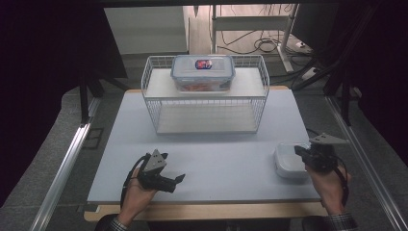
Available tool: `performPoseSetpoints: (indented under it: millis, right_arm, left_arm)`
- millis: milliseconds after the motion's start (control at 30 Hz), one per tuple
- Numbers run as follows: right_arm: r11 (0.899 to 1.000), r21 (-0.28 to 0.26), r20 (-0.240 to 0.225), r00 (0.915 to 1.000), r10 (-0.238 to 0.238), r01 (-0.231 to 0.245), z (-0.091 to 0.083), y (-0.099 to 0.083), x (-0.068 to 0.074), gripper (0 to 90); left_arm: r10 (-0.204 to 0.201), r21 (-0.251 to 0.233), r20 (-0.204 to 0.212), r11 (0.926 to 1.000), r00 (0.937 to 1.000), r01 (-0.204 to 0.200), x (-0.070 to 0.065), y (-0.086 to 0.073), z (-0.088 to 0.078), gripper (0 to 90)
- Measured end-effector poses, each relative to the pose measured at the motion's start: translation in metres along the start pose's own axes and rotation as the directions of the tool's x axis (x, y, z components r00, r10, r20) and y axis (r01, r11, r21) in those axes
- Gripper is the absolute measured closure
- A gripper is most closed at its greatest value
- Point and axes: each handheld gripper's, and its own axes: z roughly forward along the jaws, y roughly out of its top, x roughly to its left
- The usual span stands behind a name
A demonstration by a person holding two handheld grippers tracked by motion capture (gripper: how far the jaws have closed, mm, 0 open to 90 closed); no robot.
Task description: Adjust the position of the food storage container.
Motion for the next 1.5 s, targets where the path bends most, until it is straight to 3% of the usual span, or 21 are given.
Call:
performPoseSetpoints:
  millis: [267, 667, 900, 1200, 1500]
  right_arm:
    - [0.997, 0.006, 0.079, 0.9944, 0.070, -0.071, -0.012, -0.012, -0.028, 89.8]
    - [0.993, 0.066, 0.146, 0.9850, 0.092, -0.102, -0.008, -0.024, -0.047, 89.3]
    - [0.987, 0.079, 0.086, 0.9875, 0.132, -0.138, -0.001, -0.027, -0.047, 89.7]
    - [0.992, 0.091, 0.000, 0.9966, 0.083, -0.082, 0.012, -0.019, -0.021, 89.7]
    - [0.994, 0.095, -0.074, 0.9958, 0.054, -0.047, 0.021, -0.012, 0.002, 89.6]
  left_arm:
    - [0.008, -0.007, 0.000, 0.9999, 1.0000, -0.008, -0.002, 0.001, 0.000, 4.0]
    - [0.004, -0.007, 0.003, 1.0000, 1.0000, -0.004, -0.001, 0.001, 0.001, 3.7]
    - [0.007, -0.007, 0.007, 1.0000, 1.0000, -0.007, -0.002, 0.001, 0.002, 3.4]
    - [0.006, -0.006, 0.014, 1.0000, 0.9999, -0.005, -0.003, 0.000, 0.003, 3.1]
    - [0.010, 0.006, 0.018, 0.9999, 0.9998, -0.010, -0.003, 0.000, 0.005, 3.0]
